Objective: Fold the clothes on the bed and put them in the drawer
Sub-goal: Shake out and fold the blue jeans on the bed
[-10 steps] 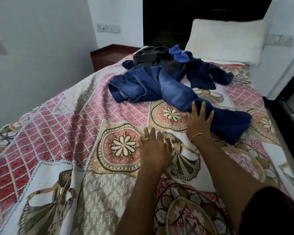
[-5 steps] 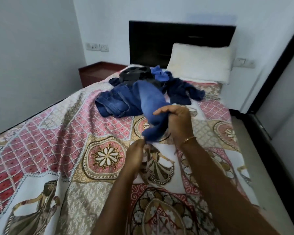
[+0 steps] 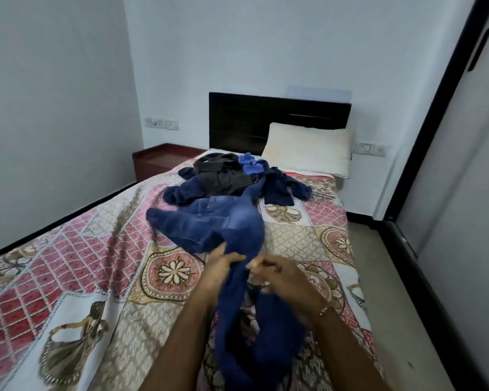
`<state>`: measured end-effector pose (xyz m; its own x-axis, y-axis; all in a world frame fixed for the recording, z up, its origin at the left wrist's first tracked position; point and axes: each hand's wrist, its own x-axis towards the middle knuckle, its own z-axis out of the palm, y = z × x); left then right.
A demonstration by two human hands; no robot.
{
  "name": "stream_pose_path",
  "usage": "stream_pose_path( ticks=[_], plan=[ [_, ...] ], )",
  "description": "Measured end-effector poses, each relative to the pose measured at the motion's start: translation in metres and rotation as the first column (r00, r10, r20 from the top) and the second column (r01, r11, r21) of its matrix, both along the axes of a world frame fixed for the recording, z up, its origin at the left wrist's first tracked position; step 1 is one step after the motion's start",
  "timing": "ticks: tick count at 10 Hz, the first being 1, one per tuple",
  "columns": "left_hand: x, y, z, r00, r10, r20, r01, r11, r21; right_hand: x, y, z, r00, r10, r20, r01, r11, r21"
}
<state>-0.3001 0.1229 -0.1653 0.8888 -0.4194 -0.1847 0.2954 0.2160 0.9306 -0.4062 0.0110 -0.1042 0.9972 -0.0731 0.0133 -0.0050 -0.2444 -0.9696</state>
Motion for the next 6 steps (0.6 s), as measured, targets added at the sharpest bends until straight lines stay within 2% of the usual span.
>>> stream_pose_path(
  ticks=[1, 2, 3, 4, 5, 6],
  plan=[
    [-0.065, 0.005, 0.048, 0.912, -0.32, 0.256, 0.268, 0.939, 0.216, 0.015, -0.01, 0.009, 0.878, -0.469, 0.094, 0.476, 0.876, -0.081],
    [-0.07, 0.014, 0.032, 0.831, -0.544, 0.117, 0.472, 0.8, 0.37, 0.021, -0.015, -0.008, 0.895, -0.434, -0.108, 0.389, 0.874, -0.292],
    [-0.068, 0.031, 0.008, 0.89, -0.451, -0.07, 0.433, 0.786, 0.44, 0.015, -0.009, -0.037, 0.895, -0.418, -0.156, 0.365, 0.887, -0.282],
    [-0.056, 0.037, -0.006, 0.981, -0.098, -0.169, 0.144, 0.946, 0.289, 0.012, -0.006, -0.022, 0.923, -0.353, -0.153, 0.351, 0.935, -0.039],
    [-0.042, 0.05, -0.004, 0.953, 0.101, -0.286, -0.143, 0.981, -0.128, 0.002, 0.001, 0.02, 0.998, -0.031, -0.054, 0.041, 0.978, 0.203],
    [-0.041, 0.05, 0.011, 0.923, 0.09, -0.374, -0.218, 0.924, -0.313, -0.012, 0.011, 0.028, 0.949, 0.309, -0.058, -0.292, 0.935, 0.202]
  ],
)
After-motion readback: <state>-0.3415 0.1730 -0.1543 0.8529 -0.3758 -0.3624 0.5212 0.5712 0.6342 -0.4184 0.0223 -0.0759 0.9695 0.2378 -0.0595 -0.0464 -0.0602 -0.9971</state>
